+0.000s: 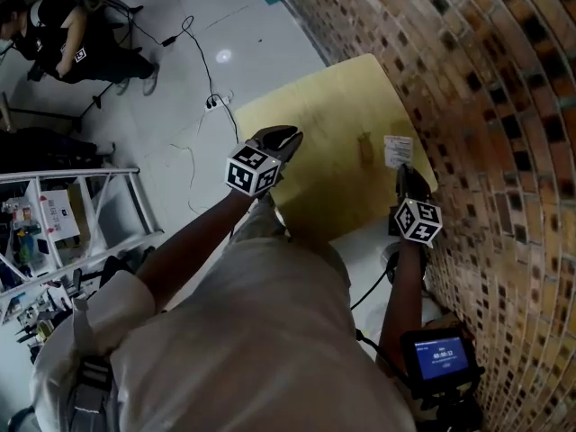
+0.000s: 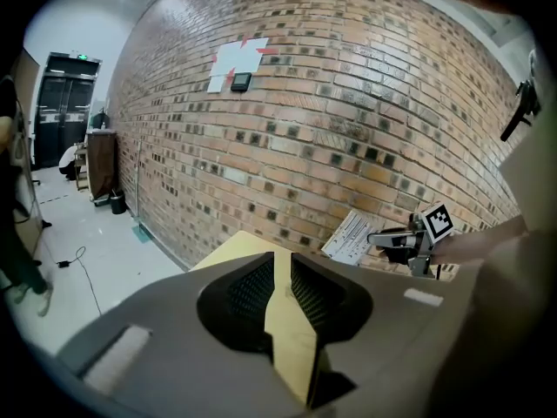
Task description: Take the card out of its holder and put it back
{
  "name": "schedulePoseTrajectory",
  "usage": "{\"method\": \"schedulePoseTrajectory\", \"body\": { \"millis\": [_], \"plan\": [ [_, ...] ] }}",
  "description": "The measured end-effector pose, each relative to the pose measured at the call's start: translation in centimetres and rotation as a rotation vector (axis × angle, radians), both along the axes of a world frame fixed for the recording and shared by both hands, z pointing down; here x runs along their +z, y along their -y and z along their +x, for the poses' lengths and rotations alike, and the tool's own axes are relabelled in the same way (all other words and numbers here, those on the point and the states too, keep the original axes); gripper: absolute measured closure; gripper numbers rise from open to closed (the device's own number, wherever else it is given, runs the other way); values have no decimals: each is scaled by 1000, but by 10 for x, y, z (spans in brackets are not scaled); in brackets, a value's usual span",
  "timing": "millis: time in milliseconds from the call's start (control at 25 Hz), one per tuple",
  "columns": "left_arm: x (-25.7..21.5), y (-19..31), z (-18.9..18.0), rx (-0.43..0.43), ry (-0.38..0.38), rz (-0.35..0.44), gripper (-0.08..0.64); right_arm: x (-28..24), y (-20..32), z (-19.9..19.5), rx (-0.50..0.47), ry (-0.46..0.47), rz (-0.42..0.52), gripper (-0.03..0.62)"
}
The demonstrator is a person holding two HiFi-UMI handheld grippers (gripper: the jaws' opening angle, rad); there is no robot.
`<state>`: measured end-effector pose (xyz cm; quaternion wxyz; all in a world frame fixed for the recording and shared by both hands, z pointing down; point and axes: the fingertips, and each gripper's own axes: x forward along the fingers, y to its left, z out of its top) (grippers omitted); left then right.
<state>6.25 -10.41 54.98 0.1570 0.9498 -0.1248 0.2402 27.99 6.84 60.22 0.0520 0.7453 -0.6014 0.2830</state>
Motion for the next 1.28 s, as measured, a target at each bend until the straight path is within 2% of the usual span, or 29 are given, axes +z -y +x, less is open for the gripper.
{"method": "schedulePoseTrajectory", "body": {
  "millis": [480, 880, 1280],
  "plan": [
    [7, 4, -4, 15, 16, -13, 479, 75, 40, -9, -73, 28, -126, 578],
    [4, 7, -18, -2, 22, -25, 479, 99, 46, -16, -109, -4, -207, 578],
    [2, 10, -21, -11, 18, -31, 480, 102, 46, -23, -110, -19, -226, 578]
  ]
}}
